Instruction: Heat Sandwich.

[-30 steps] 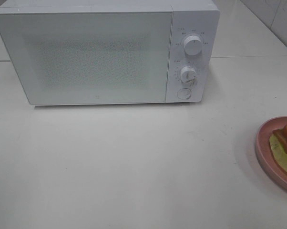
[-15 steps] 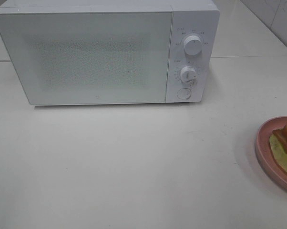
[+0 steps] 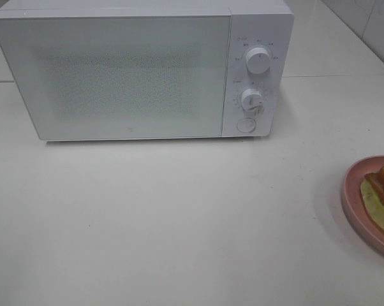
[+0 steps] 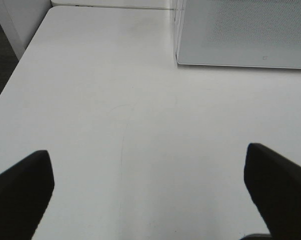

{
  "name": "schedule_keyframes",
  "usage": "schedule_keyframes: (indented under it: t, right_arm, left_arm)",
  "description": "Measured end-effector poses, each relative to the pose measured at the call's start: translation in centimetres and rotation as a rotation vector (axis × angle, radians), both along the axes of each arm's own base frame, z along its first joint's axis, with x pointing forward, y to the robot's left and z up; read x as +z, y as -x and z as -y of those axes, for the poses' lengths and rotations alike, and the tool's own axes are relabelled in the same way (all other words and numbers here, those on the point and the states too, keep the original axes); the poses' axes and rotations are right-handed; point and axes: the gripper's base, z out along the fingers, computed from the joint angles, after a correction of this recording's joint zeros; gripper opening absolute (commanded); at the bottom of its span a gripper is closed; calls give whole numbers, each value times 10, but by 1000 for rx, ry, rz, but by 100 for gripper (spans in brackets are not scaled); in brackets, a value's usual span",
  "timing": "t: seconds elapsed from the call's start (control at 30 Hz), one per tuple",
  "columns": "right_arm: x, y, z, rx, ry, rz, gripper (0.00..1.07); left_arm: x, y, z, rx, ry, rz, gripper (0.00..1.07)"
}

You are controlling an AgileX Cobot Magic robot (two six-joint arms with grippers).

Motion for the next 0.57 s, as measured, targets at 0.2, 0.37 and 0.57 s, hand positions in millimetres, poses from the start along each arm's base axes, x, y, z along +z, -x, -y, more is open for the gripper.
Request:
schedule_keyframes:
  t: [0.2,0.37,0.57]
  right_arm:
    - [0,0,0,0,0,0,75]
    - [0,0,0,0,0,0,75]
    - [0,0,0,0,0,0,75]
  left_arm:
    - [0,0,0,0,0,0,98]
    - [0,0,0,0,0,0,98]
    - [0,0,0,0,0,0,98]
